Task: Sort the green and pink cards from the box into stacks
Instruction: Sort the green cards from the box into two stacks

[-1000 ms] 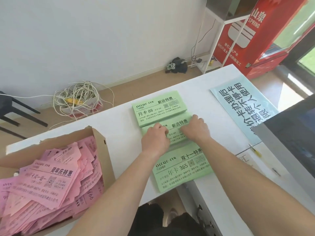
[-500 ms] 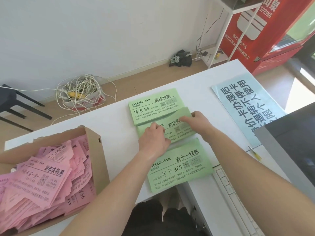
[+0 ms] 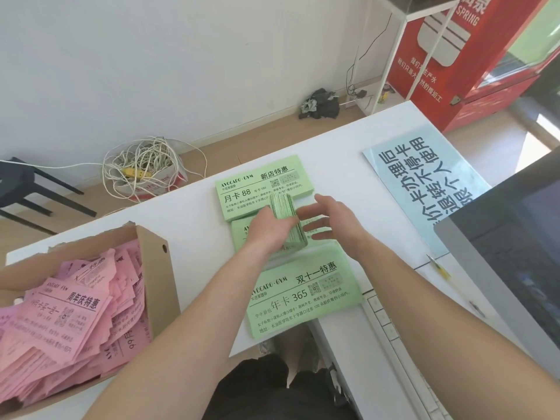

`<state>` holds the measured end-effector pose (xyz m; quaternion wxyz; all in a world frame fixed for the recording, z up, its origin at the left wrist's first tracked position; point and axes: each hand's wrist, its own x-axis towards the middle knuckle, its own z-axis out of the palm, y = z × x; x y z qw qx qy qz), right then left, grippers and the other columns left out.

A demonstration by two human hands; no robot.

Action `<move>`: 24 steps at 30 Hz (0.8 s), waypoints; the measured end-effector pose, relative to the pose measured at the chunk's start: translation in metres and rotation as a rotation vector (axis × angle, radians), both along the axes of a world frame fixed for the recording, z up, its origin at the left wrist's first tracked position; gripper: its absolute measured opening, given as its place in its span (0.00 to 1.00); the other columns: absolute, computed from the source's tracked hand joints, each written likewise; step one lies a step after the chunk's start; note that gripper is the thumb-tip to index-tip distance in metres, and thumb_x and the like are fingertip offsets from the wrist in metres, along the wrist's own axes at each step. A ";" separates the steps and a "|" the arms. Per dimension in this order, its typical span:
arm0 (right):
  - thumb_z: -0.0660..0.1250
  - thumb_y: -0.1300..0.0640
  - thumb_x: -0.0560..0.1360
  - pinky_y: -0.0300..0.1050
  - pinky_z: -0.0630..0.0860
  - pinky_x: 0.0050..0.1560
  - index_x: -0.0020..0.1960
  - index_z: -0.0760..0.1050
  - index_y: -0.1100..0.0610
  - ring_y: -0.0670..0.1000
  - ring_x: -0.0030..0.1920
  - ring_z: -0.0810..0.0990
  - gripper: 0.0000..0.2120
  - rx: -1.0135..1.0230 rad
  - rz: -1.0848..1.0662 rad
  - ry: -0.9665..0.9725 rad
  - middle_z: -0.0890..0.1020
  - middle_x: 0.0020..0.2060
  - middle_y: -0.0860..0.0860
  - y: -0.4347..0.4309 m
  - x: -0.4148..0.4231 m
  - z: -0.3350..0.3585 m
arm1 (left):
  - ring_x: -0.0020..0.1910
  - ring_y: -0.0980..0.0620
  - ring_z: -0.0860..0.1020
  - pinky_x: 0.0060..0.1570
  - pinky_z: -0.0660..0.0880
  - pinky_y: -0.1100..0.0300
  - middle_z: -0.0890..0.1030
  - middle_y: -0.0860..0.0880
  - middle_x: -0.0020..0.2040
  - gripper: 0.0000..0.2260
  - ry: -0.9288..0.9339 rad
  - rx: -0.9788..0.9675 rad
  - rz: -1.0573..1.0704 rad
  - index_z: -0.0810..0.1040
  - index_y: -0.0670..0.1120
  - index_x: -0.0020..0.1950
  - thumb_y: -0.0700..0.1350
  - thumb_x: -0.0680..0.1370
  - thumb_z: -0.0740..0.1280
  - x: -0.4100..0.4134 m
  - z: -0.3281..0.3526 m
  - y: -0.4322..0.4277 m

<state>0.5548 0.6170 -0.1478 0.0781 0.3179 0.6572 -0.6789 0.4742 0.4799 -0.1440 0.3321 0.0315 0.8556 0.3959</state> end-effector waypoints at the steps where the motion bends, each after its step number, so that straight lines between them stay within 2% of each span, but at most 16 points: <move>1: 0.51 0.48 0.85 0.50 0.79 0.53 0.54 0.84 0.55 0.52 0.47 0.83 0.23 0.000 0.009 -0.010 0.87 0.51 0.50 0.003 0.001 -0.001 | 0.49 0.48 0.82 0.51 0.82 0.46 0.83 0.49 0.51 0.11 -0.063 0.057 0.049 0.79 0.49 0.59 0.48 0.77 0.71 -0.003 -0.001 -0.003; 3: 0.52 0.48 0.85 0.52 0.79 0.54 0.55 0.84 0.57 0.53 0.49 0.84 0.22 0.006 -0.007 -0.028 0.87 0.51 0.50 0.009 0.002 -0.004 | 0.48 0.49 0.83 0.46 0.84 0.49 0.84 0.49 0.51 0.11 -0.205 0.187 0.163 0.80 0.47 0.60 0.42 0.77 0.72 -0.007 -0.003 -0.010; 5: 0.55 0.50 0.85 0.54 0.79 0.55 0.55 0.81 0.59 0.55 0.46 0.84 0.19 0.022 -0.087 -0.050 0.86 0.51 0.53 0.016 0.001 -0.007 | 0.48 0.50 0.84 0.39 0.83 0.53 0.84 0.48 0.53 0.12 -0.293 0.282 0.236 0.80 0.45 0.61 0.39 0.78 0.71 -0.008 -0.003 -0.016; 8: 0.59 0.53 0.83 0.57 0.79 0.57 0.56 0.77 0.58 0.55 0.45 0.82 0.11 0.075 -0.188 -0.092 0.85 0.52 0.56 0.025 0.004 -0.014 | 0.49 0.48 0.84 0.36 0.82 0.55 0.85 0.47 0.53 0.13 -0.298 0.315 0.292 0.80 0.43 0.62 0.38 0.77 0.72 -0.009 -0.008 -0.020; 13: 0.60 0.54 0.82 0.55 0.79 0.56 0.61 0.76 0.58 0.53 0.46 0.81 0.12 0.166 -0.211 -0.136 0.85 0.50 0.54 0.027 0.006 -0.024 | 0.47 0.48 0.84 0.34 0.82 0.56 0.85 0.47 0.52 0.13 -0.302 0.333 0.339 0.80 0.42 0.61 0.37 0.76 0.73 -0.011 -0.011 -0.024; 18: 0.61 0.55 0.81 0.49 0.76 0.46 0.55 0.79 0.60 0.52 0.39 0.80 0.11 0.176 -0.170 -0.163 0.84 0.43 0.52 0.021 0.003 -0.027 | 0.48 0.48 0.84 0.33 0.82 0.57 0.84 0.46 0.52 0.11 -0.286 0.326 0.342 0.80 0.41 0.60 0.38 0.78 0.72 -0.012 -0.013 -0.026; 21: 0.61 0.55 0.82 0.44 0.76 0.42 0.52 0.79 0.58 0.50 0.38 0.80 0.10 0.208 -0.160 -0.158 0.83 0.43 0.51 0.020 0.002 -0.027 | 0.49 0.47 0.83 0.33 0.81 0.57 0.84 0.46 0.52 0.10 -0.288 0.320 0.332 0.80 0.41 0.60 0.37 0.78 0.71 -0.013 -0.013 -0.027; 24: 0.61 0.55 0.81 0.46 0.77 0.45 0.47 0.78 0.54 0.51 0.40 0.81 0.09 0.240 -0.142 -0.158 0.84 0.45 0.51 0.021 0.002 -0.027 | 0.46 0.48 0.84 0.32 0.81 0.57 0.84 0.45 0.51 0.10 -0.291 0.309 0.318 0.80 0.41 0.61 0.36 0.79 0.69 -0.014 -0.012 -0.026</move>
